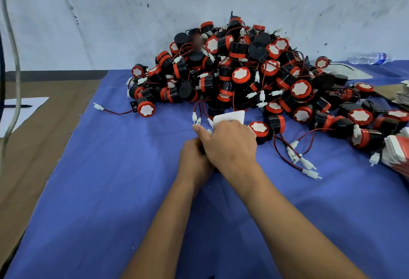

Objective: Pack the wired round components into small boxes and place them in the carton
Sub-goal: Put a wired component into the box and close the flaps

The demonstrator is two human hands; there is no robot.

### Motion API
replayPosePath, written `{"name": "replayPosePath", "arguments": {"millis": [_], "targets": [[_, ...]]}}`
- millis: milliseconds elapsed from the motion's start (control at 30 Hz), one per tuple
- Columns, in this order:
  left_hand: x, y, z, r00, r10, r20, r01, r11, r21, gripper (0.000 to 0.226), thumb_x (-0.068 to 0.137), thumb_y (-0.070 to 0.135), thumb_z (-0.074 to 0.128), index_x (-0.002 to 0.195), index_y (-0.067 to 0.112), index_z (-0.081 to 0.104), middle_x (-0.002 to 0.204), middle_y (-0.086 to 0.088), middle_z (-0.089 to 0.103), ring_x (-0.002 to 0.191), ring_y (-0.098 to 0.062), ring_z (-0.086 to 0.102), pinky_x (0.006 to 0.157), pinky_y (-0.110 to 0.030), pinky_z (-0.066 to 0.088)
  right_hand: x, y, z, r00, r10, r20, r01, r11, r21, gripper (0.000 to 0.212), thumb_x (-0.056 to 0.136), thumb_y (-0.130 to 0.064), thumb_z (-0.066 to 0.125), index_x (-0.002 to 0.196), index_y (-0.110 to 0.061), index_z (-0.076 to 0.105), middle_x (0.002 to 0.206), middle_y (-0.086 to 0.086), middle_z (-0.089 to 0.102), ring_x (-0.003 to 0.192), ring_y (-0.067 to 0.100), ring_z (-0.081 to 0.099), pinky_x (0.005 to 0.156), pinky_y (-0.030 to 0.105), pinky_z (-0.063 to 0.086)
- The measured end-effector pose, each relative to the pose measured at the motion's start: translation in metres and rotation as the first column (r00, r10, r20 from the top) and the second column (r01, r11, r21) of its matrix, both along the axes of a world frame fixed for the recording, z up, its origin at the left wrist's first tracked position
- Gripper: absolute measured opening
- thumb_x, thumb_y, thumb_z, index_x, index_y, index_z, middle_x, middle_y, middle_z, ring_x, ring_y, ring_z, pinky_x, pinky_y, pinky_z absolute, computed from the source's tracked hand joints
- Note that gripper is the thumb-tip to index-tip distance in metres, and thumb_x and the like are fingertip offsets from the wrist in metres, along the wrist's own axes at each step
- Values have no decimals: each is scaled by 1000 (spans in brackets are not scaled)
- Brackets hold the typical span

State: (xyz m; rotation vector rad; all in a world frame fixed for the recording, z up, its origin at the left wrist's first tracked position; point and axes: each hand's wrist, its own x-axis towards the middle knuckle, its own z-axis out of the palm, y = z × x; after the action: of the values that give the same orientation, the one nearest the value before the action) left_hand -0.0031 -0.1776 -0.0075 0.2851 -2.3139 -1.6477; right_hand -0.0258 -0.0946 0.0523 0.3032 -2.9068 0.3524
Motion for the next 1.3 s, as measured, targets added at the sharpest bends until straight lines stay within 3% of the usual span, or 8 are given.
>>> {"name": "replayPosePath", "arguments": {"millis": [133, 233, 433, 667, 800, 967, 1200, 1300], "targets": [[1, 3, 4, 999, -47, -22, 45, 996, -76, 22, 82, 22, 57, 61, 24, 49, 45, 15, 57, 45, -1, 52, 42, -13, 32, -6, -2, -3, 1000, 6, 2, -6, 996, -87, 65, 96, -72, 41, 95, -14, 71, 98, 7, 68, 97, 29, 64, 93, 44, 49], [2, 8, 6, 994, -104, -14, 104, 995, -4, 23, 72, 28, 51, 86, 22, 68, 64, 6, 67, 60, -13, 60, 58, -35, 50, -14, 11, -6, 997, 57, 58, -39, 959, -281, 50, 101, -54, 49, 91, -13, 76, 92, 8, 74, 96, 28, 66, 89, 39, 52], [3, 6, 2, 991, -134, -21, 135, 984, 115, 13, 91, 17, 74, 102, 22, 76, 92, 1, 79, 87, -23, 75, 75, -41, 60, -18, 42, -10, 964, 218, 154, -82, 791, -606, 41, 99, -45, 60, 74, -18, 78, 67, 2, 73, 70, 21, 70, 68, 40, 57], [8, -3, 2, 953, -302, -25, 303, 947, 107, 37, 83, -11, 70, 111, 12, 69, 85, 11, 76, 75, 4, 66, 66, -17, 53, -12, 37, -25, 953, 285, 98, -289, 957, 27, 32, 108, -29, 33, 108, -13, 61, 117, 10, 48, 111, 30, 38, 103, 37, 26], [7, 2, 4, 971, -236, -27, 237, 969, 68, 46, 68, 16, 78, 113, 12, 69, 94, -9, 76, 80, -21, 71, 75, -43, 61, -11, 54, -17, 893, 370, 255, -363, 929, -79, 23, 106, -21, 37, 103, -10, 58, 117, 8, 40, 109, 28, 36, 101, 39, 35], [7, 2, 1, 976, -219, -8, 219, 974, 56, 43, 64, 25, 85, 104, 16, 70, 84, -10, 74, 71, -30, 65, 74, -45, 60, -6, 64, -11, 921, 390, 2, -366, 866, -341, 18, 89, -1, 61, 100, -13, 69, 97, -1, 67, 91, 19, 58, 79, 33, 48], [6, 1, 2, 978, -204, 29, 204, 979, 6, 43, 63, 24, 82, 105, 26, 72, 85, -8, 75, 83, -39, 71, 79, -53, 61, -15, 56, 6, 908, 418, 13, -410, 896, -173, 19, 82, -11, 68, 70, -24, 62, 63, -8, 62, 68, 20, 59, 60, 36, 53], [5, 1, 2, 980, -197, 32, 197, 980, 2, 45, 61, 25, 81, 105, 26, 72, 83, -4, 76, 81, -36, 72, 80, -52, 61, -13, 55, 4, 910, 414, 21, -405, 900, -162, 13, 84, -12, 64, 78, -23, 65, 71, -5, 65, 73, 21, 61, 64, 41, 55]]}}
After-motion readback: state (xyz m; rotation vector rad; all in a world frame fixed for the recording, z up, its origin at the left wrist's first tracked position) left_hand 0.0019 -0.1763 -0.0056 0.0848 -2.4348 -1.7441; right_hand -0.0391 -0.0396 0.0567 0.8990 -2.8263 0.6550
